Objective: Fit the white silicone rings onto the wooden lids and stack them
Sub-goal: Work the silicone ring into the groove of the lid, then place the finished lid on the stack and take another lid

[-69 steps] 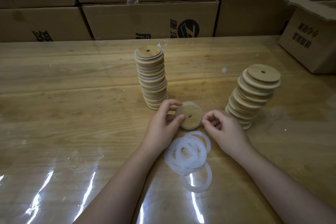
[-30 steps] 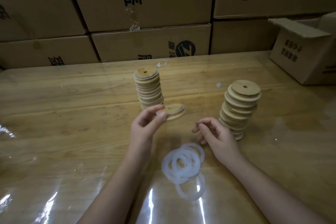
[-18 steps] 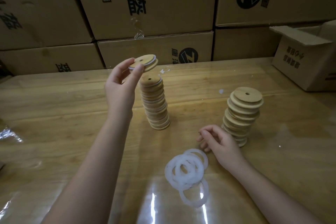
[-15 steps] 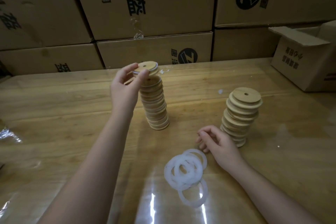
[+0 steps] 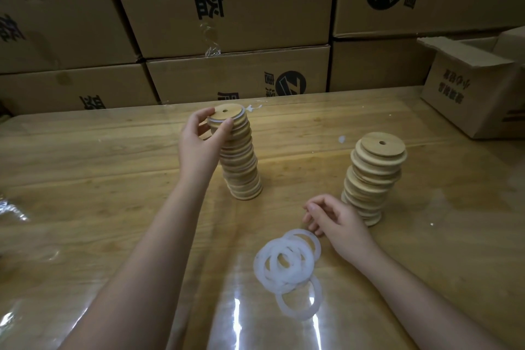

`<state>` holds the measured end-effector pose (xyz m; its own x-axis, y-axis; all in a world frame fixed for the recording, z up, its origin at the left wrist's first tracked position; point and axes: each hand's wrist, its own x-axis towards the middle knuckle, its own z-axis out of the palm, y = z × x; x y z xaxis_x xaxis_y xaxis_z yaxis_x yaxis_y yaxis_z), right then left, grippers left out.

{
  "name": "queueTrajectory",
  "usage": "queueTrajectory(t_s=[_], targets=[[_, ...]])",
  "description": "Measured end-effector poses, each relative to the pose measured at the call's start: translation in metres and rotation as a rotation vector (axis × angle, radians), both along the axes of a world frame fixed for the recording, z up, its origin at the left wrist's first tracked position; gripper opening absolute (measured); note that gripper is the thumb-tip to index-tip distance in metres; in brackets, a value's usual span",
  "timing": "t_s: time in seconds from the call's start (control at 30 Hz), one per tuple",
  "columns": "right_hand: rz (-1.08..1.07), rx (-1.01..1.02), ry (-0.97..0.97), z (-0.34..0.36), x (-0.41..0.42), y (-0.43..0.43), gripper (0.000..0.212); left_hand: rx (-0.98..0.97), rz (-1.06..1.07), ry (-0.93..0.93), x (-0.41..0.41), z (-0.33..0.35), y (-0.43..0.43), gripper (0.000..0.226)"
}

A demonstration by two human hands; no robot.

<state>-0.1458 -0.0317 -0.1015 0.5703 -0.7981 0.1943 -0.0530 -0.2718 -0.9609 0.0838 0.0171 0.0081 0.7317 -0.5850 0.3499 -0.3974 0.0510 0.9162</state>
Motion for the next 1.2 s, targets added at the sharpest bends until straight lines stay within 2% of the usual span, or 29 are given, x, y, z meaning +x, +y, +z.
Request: queueTrajectory(t_s=[0.4,0.57,0.67,0.77,0.87,1.0,1.07,1.2], targets=[[0.009,-0.024,0.023,-0.001,0.0,0.0,0.014,0.02,0.007,-0.054,-0.006,0.004,0.007,0.025],[0.017,-0.033,0.025,-0.002,0.0,-0.002,0.014,-0.2,0.133,-0.344,-0.029,0.011,0.009,0.012],[0.025,-0.022,0.011,-0.003,0.001,-0.002,0.014,-0.258,-0.05,-0.445,-0.06,0.017,0.003,0.007],[0.019,-0.017,0.021,-0.005,0.001,-0.004,0.019,-0.016,-0.335,-0.4,-0.092,0.017,-0.008,0.009],[0.024,-0.028,0.042,-0.007,0.002,-0.004,0.028,0.201,-0.491,-0.293,-0.123,0.007,-0.023,0.006],[0.018,-0.078,0.1,-0.006,0.001,-0.005,0.037,0.284,-0.499,0.028,-0.148,-0.002,-0.034,0.017],[0.012,-0.115,0.119,-0.006,0.002,-0.005,0.038,0.277,-0.475,0.103,-0.152,-0.003,-0.037,0.022],[0.013,-0.125,0.128,-0.007,0.001,-0.006,0.026,0.296,-0.464,0.183,-0.154,0.0,-0.041,0.031]])
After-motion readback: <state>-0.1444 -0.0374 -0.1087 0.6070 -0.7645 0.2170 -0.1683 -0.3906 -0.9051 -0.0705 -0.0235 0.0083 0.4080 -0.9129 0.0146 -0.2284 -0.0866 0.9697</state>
